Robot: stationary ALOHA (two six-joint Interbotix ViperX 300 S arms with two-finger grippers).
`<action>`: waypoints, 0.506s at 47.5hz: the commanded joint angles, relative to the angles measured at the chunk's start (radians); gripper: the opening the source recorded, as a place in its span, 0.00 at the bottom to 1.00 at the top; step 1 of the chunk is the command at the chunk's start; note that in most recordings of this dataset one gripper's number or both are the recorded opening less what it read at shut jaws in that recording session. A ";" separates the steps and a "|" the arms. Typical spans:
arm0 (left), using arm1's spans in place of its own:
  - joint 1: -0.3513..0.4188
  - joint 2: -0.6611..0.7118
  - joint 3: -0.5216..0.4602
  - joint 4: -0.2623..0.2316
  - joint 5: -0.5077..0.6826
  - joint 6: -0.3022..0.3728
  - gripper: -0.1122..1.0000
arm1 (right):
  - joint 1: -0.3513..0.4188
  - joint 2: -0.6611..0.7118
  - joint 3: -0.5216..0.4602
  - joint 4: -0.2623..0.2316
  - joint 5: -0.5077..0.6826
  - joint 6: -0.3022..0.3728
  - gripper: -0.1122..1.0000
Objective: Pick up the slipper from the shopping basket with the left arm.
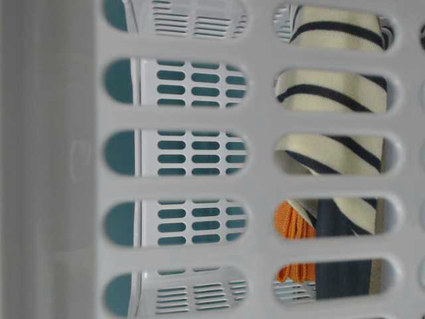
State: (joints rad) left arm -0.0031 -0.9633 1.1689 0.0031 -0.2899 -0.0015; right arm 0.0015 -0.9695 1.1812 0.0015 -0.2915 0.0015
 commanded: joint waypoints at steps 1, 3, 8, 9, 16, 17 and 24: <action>0.006 -0.005 -0.069 0.040 0.067 -0.021 0.15 | 0.002 0.012 -0.003 0.003 -0.003 0.009 0.10; 0.005 0.003 -0.112 0.040 0.153 -0.035 0.16 | 0.002 0.009 0.002 0.006 -0.002 0.011 0.12; 0.005 0.028 -0.233 0.041 0.377 -0.048 0.10 | 0.003 0.003 0.002 0.011 0.011 0.014 0.09; 0.005 0.037 -0.261 0.041 0.416 -0.048 0.10 | 0.005 0.002 0.000 0.011 0.012 0.014 0.09; -0.003 0.143 -0.471 0.041 0.658 -0.046 0.10 | 0.005 -0.017 -0.002 0.011 0.035 0.012 0.09; -0.003 0.164 -0.497 0.041 0.684 -0.046 0.10 | 0.005 -0.020 -0.002 0.011 0.040 0.011 0.09; -0.025 0.344 -0.669 0.041 0.822 -0.046 0.10 | 0.005 -0.037 -0.005 0.011 0.097 0.011 0.09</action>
State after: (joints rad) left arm -0.0077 -0.7286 0.6228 0.0414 0.4602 -0.0522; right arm 0.0046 -1.0048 1.1919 0.0077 -0.2132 0.0138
